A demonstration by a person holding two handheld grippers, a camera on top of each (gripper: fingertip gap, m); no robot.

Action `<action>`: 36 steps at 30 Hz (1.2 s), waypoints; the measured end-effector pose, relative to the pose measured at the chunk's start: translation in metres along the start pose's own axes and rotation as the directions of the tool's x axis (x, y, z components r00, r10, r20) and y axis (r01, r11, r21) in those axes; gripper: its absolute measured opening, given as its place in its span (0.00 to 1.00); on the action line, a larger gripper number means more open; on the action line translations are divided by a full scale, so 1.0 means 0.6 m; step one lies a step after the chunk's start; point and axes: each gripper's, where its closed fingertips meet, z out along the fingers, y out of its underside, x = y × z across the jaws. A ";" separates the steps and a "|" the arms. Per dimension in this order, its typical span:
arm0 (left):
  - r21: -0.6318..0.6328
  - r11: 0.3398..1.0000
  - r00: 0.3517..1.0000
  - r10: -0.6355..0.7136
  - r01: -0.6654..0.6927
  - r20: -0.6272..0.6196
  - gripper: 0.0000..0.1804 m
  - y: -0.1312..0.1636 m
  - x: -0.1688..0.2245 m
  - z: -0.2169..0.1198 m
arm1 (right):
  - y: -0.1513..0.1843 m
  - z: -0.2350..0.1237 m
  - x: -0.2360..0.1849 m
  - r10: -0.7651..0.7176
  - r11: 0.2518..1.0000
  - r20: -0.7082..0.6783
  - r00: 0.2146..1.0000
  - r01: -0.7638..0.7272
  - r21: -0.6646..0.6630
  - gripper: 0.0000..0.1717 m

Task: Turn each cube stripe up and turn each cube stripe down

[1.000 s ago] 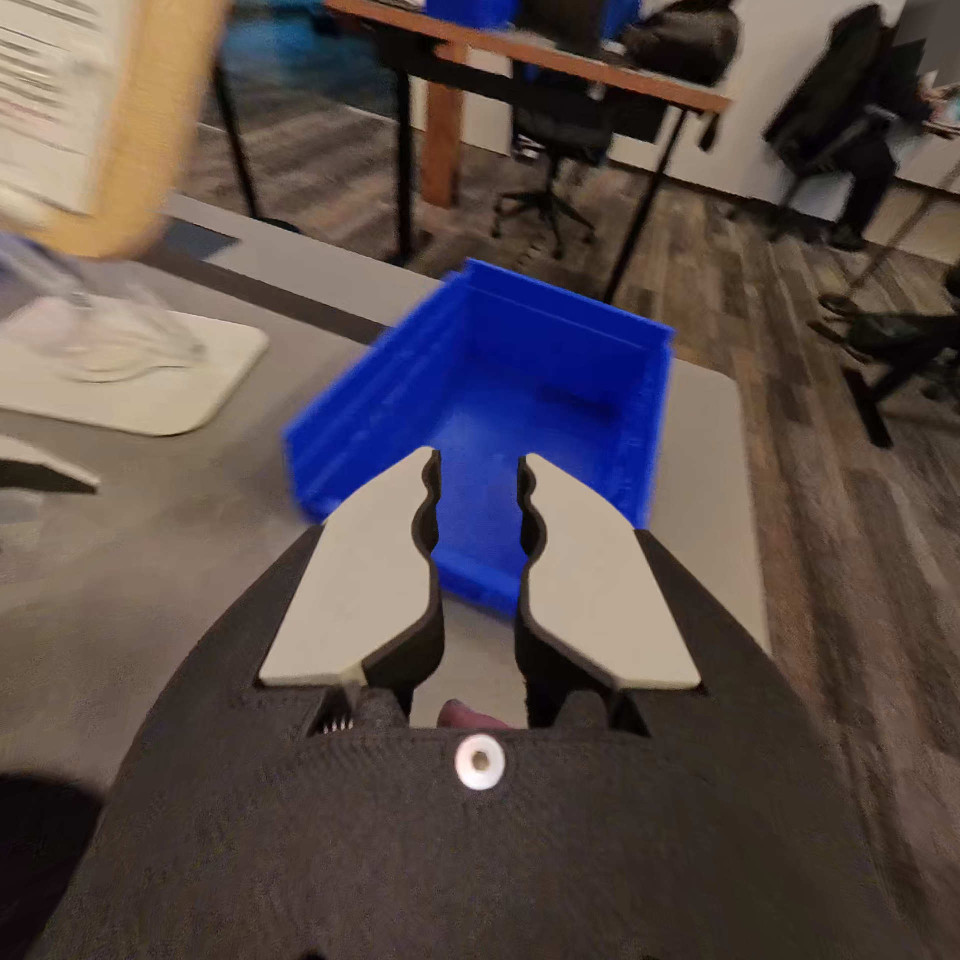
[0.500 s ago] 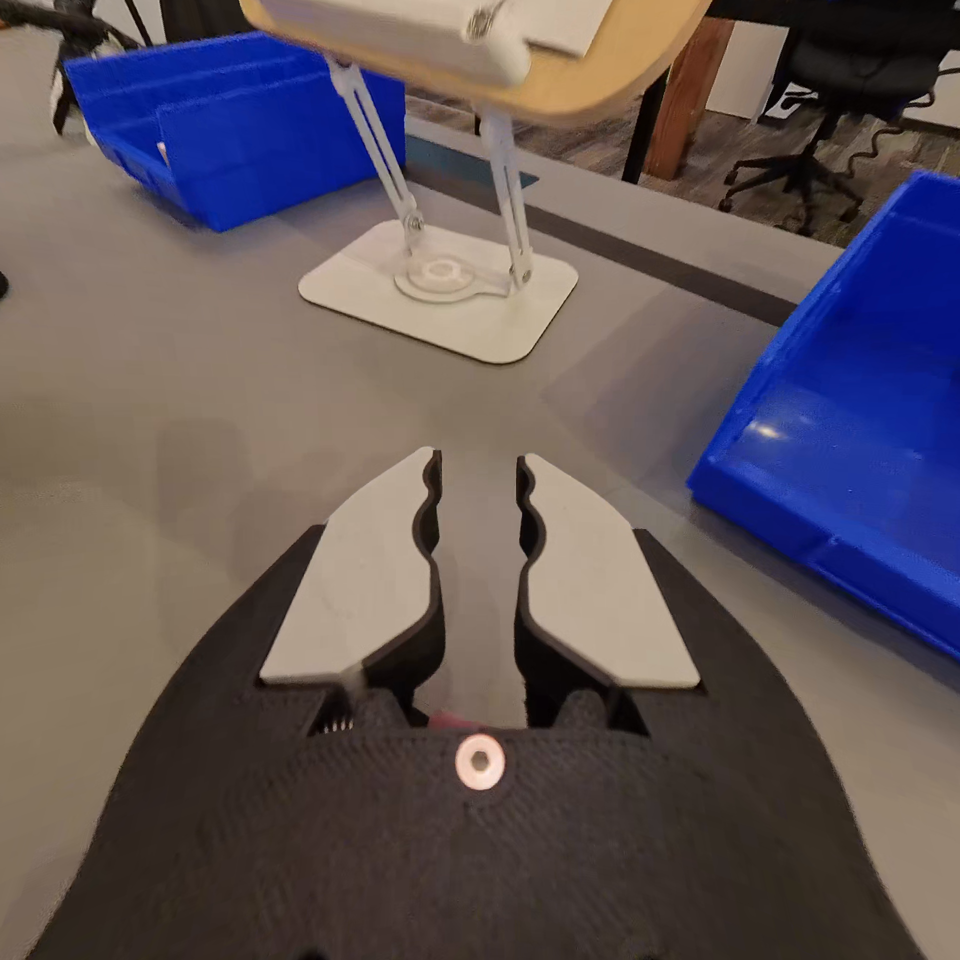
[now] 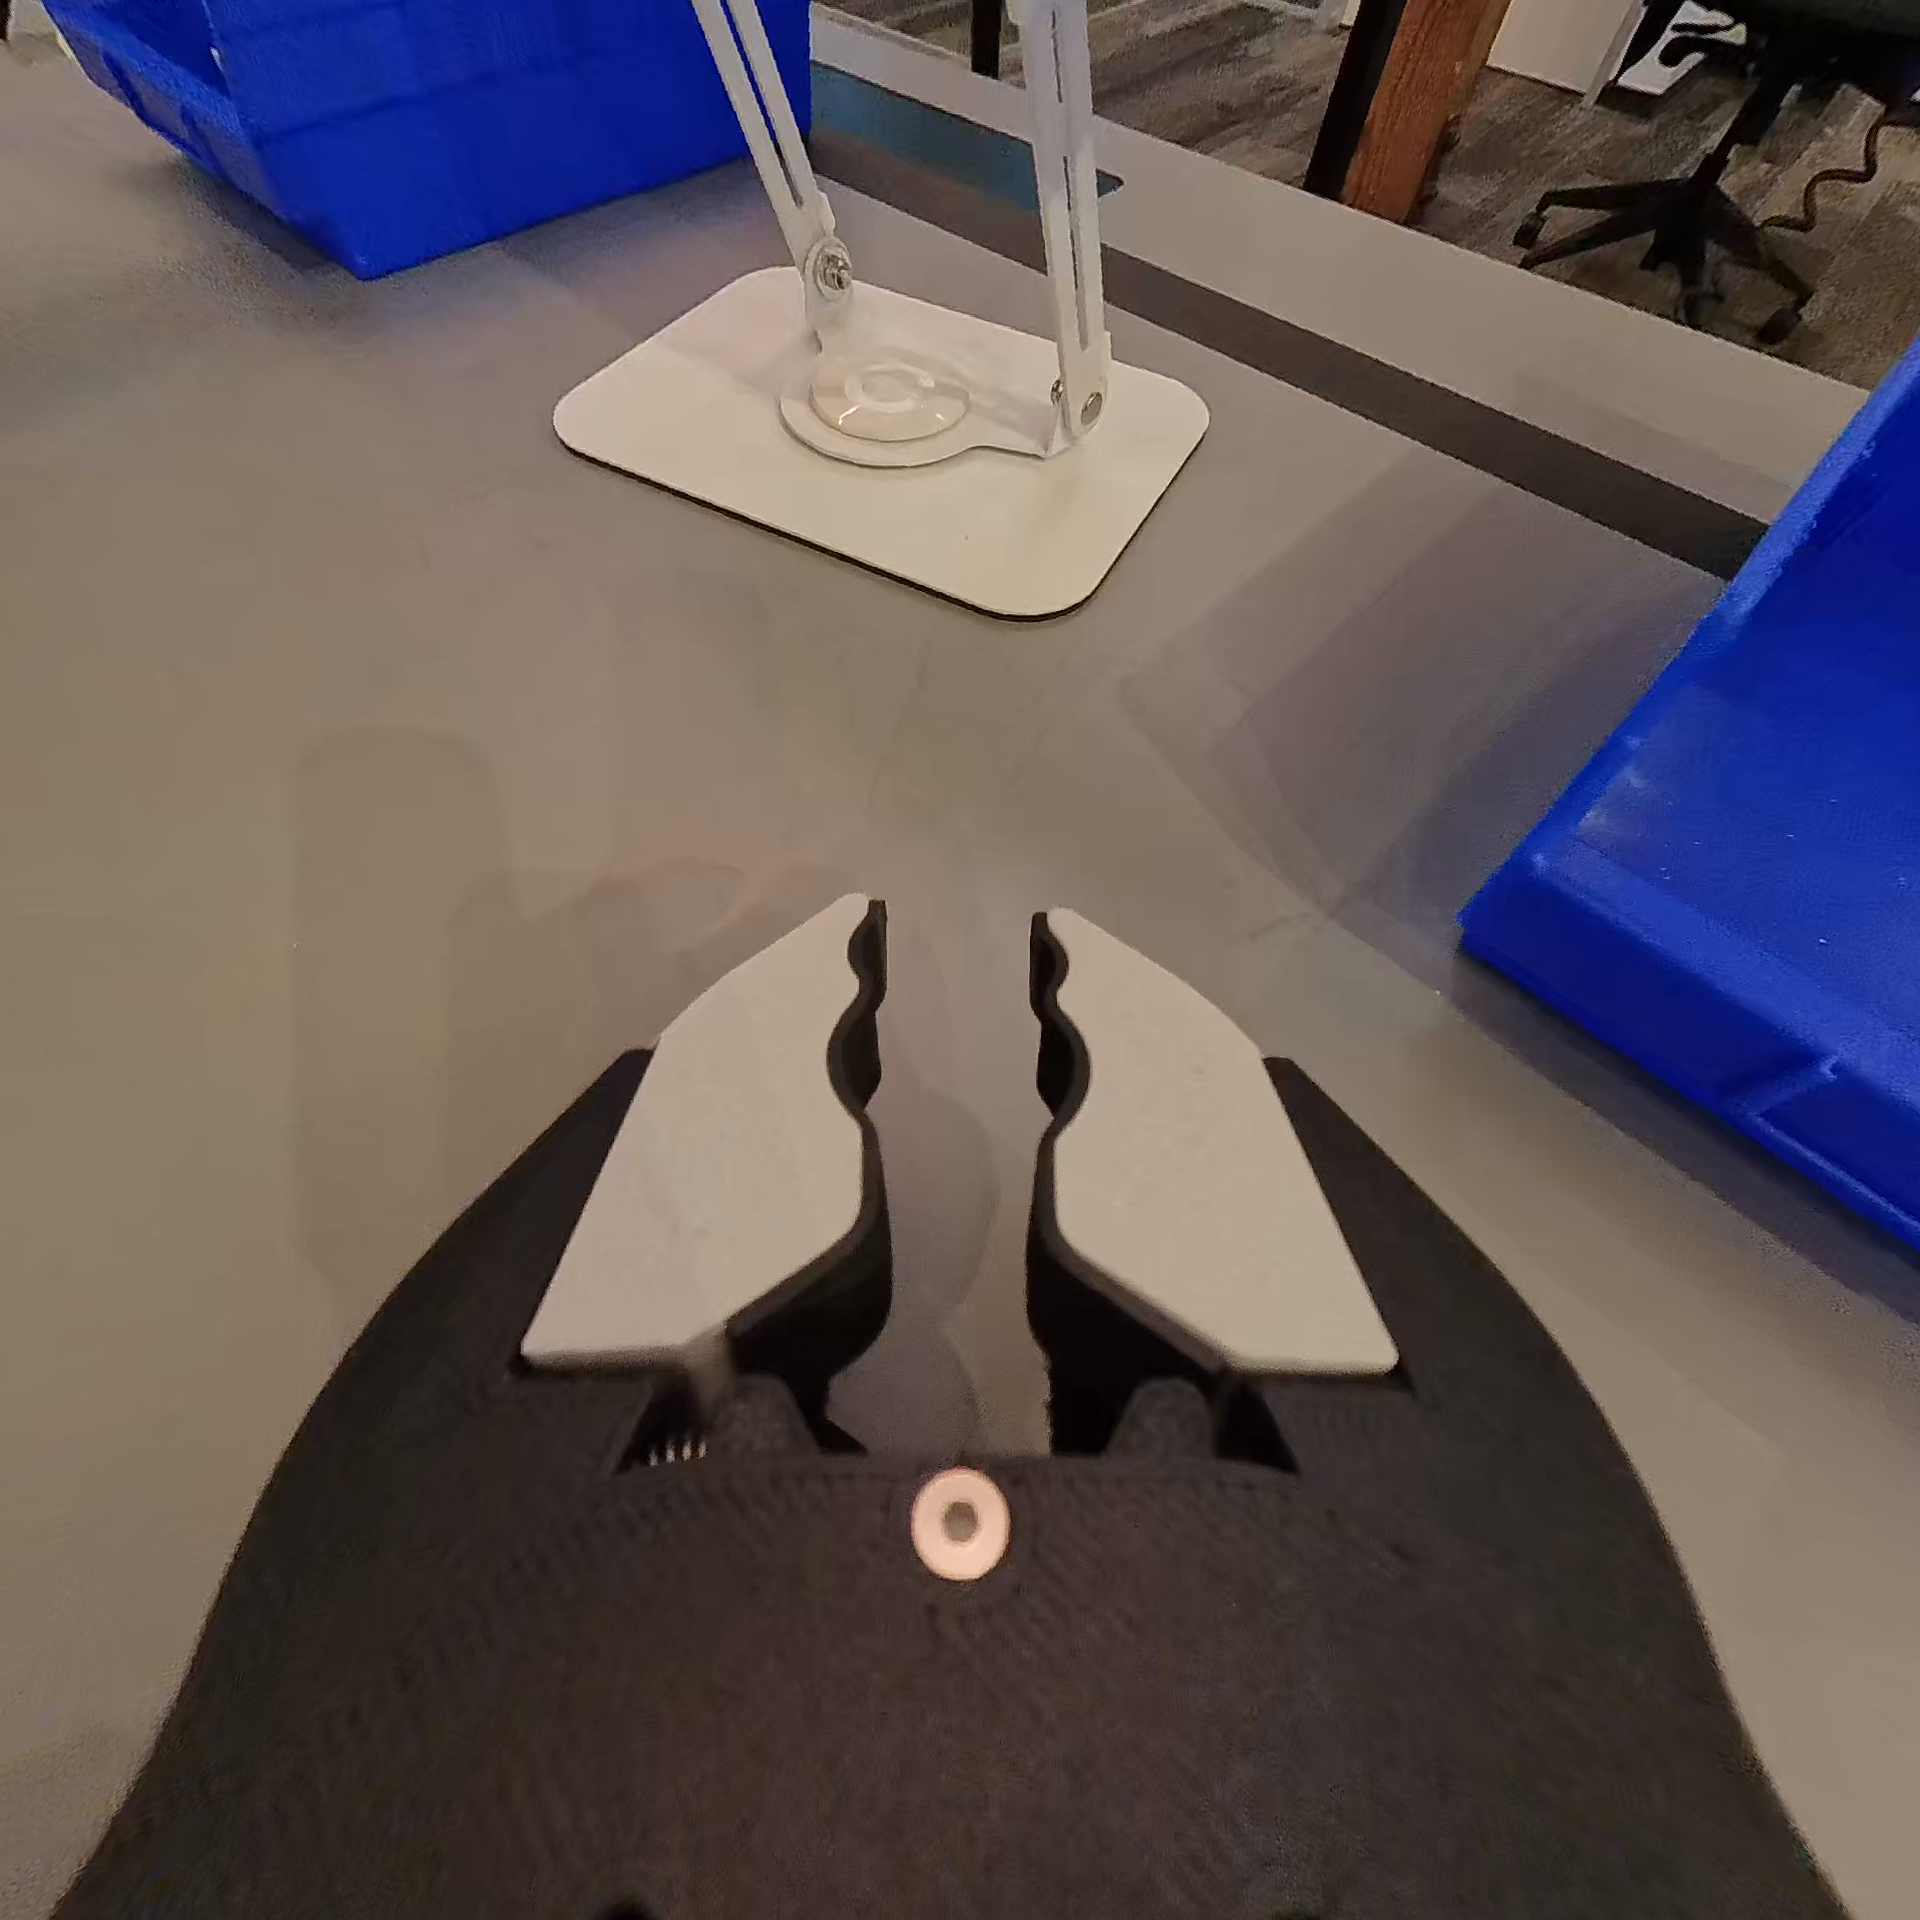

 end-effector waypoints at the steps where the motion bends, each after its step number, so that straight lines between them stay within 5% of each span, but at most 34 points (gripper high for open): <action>1: -0.025 1.000 0.999 0.015 -0.016 -0.041 0.24 0.007 -0.002 0.011 | 0.001 0.001 -0.001 -0.006 1.000 -0.001 1.000 0.006 -0.005 0.15; 10: -0.240 0.935 0.946 0.196 -0.260 -0.260 0.33 0.064 -0.001 0.092 | 0.006 0.005 -0.003 -0.021 1.000 -0.001 1.000 0.021 -0.022 0.15; 16: -0.270 0.920 0.917 0.177 -0.283 -0.359 0.27 0.086 0.018 0.128 | 0.007 0.006 -0.004 -0.025 0.999 0.004 1.000 0.025 -0.027 0.15; 21: -0.147 0.980 0.974 0.102 -0.133 -0.200 0.26 0.065 -0.011 0.103 | -0.009 -0.003 -0.006 -0.073 0.997 -0.030 0.997 0.073 0.027 0.11; 24: 0.108 0.994 1.000 0.028 -0.028 0.000 0.26 -0.003 -0.031 0.020 | -0.055 -0.006 -0.053 -0.046 0.994 0.061 0.997 0.040 0.105 0.13; 28: 0.457 0.886 0.983 -0.010 -0.076 0.181 0.26 -0.154 0.015 -0.124 | -0.172 0.010 -0.181 0.044 0.972 0.379 0.924 -0.127 0.198 0.24; 31: 0.596 0.779 0.961 0.032 -0.195 0.273 0.26 -0.271 0.097 -0.197 | -0.257 0.028 -0.259 0.147 0.928 0.627 0.765 -0.326 0.179 0.31; 36: 0.659 0.654 0.907 0.106 -0.372 0.407 0.26 -0.409 0.224 -0.232 | -0.345 0.029 -0.339 0.208 0.856 0.879 0.428 -0.515 0.048 0.40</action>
